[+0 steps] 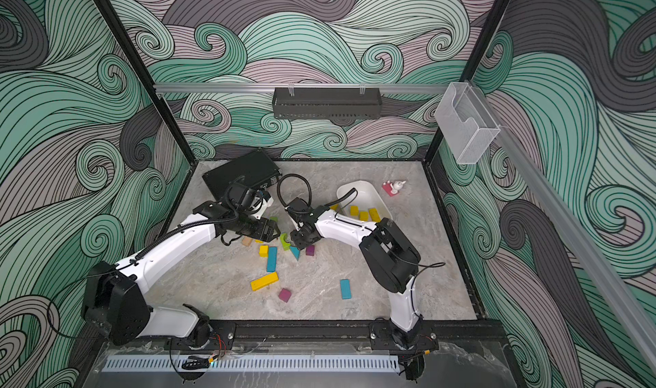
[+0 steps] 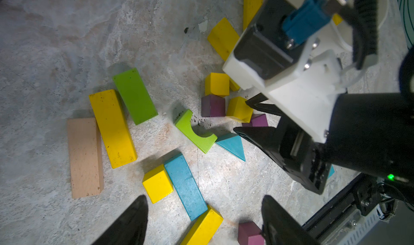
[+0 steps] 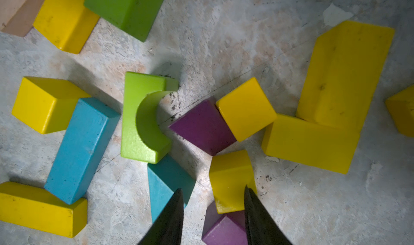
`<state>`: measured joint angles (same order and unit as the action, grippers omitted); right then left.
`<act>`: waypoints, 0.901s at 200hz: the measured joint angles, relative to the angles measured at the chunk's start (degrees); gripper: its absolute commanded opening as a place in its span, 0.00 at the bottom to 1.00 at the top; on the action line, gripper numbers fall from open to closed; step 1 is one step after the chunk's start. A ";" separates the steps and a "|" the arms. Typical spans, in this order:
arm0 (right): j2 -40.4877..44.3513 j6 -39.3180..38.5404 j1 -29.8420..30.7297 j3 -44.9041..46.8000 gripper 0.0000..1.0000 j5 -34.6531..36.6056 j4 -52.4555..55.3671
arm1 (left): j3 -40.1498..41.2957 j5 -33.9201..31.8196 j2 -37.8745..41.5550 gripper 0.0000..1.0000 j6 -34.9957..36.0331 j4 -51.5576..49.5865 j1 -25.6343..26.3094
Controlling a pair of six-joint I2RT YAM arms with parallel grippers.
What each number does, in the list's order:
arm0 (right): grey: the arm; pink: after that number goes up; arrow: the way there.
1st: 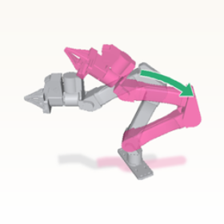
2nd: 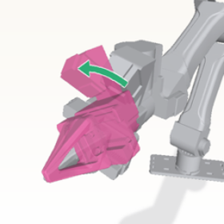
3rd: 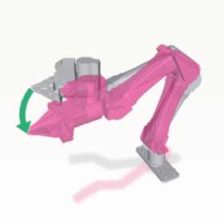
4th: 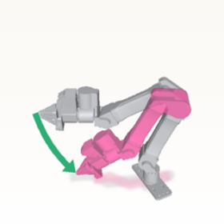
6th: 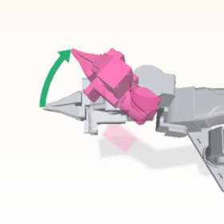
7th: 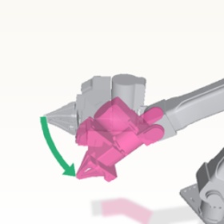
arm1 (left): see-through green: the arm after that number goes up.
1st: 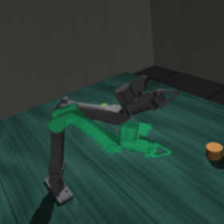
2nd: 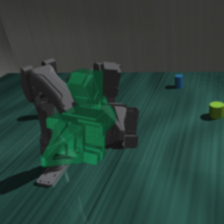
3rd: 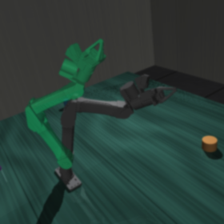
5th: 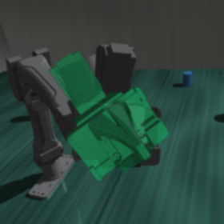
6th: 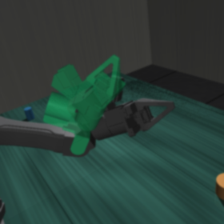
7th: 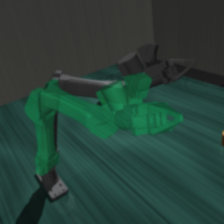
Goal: Pick out the yellow building blocks
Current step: Pick up the building block from the center of the board.
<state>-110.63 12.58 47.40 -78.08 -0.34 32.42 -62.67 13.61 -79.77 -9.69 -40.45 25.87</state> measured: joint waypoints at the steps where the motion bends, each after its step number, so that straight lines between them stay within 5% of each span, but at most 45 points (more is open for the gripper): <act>1: 0.00 -0.04 0.00 0.00 0.45 0.11 0.00 | 0.00 0.02 0.00 0.79 0.00 0.00 0.00; 180: 0.00 -0.31 0.00 -0.02 0.41 2.05 1.22 | 0.00 2.12 0.00 0.79 0.00 0.13 -0.50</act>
<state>-110.63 12.27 47.40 -78.11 1.72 33.65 -62.67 15.73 -79.77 -9.69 -40.32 25.36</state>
